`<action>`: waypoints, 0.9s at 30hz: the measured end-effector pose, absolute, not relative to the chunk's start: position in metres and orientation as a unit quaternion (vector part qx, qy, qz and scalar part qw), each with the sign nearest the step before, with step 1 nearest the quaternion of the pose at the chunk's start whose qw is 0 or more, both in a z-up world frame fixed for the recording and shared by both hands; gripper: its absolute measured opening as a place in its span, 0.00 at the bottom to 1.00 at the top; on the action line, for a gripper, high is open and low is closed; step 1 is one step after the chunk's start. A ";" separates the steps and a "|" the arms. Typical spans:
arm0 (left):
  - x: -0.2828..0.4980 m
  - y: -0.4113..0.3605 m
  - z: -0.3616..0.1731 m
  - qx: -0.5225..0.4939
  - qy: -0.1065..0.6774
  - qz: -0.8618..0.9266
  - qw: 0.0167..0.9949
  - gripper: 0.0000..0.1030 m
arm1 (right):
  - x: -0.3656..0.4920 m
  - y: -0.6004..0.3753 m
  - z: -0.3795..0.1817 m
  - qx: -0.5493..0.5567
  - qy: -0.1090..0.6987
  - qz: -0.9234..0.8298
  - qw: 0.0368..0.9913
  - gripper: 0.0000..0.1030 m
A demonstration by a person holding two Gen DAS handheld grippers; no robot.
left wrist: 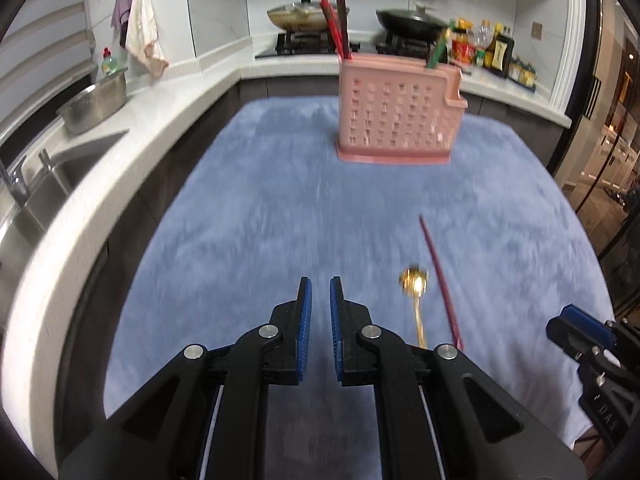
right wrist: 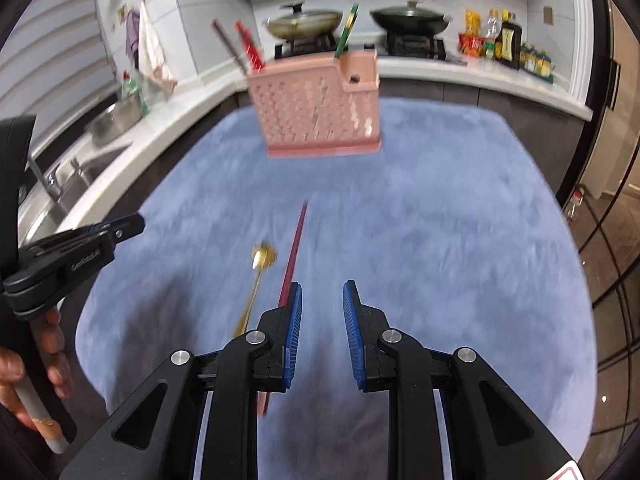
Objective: Organize utensils
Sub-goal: 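Move both open tools back over the gold spoon and last chopstick, then grasp the gold spoon with the left tool while the right tool grasps the dark red chopstick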
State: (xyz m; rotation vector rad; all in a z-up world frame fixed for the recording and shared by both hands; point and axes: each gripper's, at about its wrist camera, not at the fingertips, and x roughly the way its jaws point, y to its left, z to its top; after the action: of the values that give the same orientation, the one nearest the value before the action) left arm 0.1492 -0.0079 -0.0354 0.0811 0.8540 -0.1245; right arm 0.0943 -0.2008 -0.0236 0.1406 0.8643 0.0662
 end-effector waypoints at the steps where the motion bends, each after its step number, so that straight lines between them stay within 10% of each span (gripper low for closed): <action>1: 0.143 -0.008 -0.041 0.041 0.418 -0.062 0.906 0.08 | 0.089 -0.197 -0.030 0.067 0.425 0.034 0.902 0.21; 27: 0.101 -0.020 -0.099 0.092 0.454 -0.061 0.884 0.08 | 0.070 -0.155 -0.094 0.069 0.481 0.061 0.872 0.21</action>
State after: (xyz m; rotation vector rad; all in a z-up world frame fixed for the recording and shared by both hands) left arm 0.1007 -0.0204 -0.0991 0.1913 0.9457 -0.1270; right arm 0.0698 -0.1546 -0.0939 0.1436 1.0048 0.1269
